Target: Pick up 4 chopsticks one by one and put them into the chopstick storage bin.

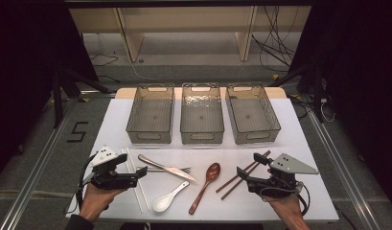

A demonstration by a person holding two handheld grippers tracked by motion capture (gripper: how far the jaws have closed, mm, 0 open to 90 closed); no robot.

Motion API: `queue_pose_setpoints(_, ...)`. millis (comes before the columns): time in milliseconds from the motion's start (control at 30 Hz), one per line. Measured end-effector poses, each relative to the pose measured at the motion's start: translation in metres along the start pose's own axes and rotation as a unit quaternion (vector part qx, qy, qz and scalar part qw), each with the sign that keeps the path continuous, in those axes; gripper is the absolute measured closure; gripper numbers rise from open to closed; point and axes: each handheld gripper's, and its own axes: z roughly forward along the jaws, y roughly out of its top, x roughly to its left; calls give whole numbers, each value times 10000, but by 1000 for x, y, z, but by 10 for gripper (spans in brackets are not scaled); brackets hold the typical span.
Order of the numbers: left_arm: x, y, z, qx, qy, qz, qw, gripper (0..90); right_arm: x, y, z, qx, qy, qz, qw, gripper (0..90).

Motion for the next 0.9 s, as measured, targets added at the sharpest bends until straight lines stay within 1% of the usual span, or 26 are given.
queue_pose_setpoints(167, 1, 0, 2, 153, 80, -54, 9998, 91, 0, 0, 1, 26, -1, 13, 10000, 244)
queue_pose_setpoints(333, 3, 0, 4, 411, 187, -168, 9988, 91, 0, 0, 1, 41, -15, 8, 10000, 245)
queue_pose_setpoints(367, 3, 0, 4, 446, 204, -229, 9985, 91, 0, 0, 1, 33, -12, 23, 10000, 246)
queue_pose_setpoints(433, 3, 1, 5, 586, 301, -228, 9976, 91, -1, 0, 0, 42, -26, 24, 10000, 247)
queue_pose_setpoints(467, 3, 1, 6, 681, 362, -195, 9968, 91, -1, 0, 1, 46, -21, 25, 10000, 247)
queue_pose_setpoints(533, 3, 3, 7, 863, 443, -232, 9950, 91, -1, 0, 1, 48, -20, 31, 10000, 247)
queue_pose_setpoints(633, 4, 3, 11, 1184, 589, -328, 9907, 93, -1, 0, 1, 66, -16, 32, 10000, 247)
queue_pose_setpoints(667, 5, 3, 12, 1323, 630, -321, 9887, 94, -1, 0, 1, 76, -14, 31, 10000, 248)
queue_pose_setpoints(767, 6, 3, 16, 1620, 854, -352, 9825, 99, -1, 0, 1, 92, -11, 33, 10000, 249)
queue_pose_setpoints(833, 9, 3, 18, 1800, 919, -417, 9785, 108, -2, 0, 2, 130, -7, 39, 9999, 250)
queue_pose_setpoints(867, 13, 1, 20, 2045, 859, -525, 9737, 118, -2, 0, 2, 141, -4, 35, 9999, 250)
queue_pose_setpoints(900, 13, 1, 20, 2045, 859, -525, 9737, 121, -2, 0, 2, 141, -4, 35, 9999, 250)
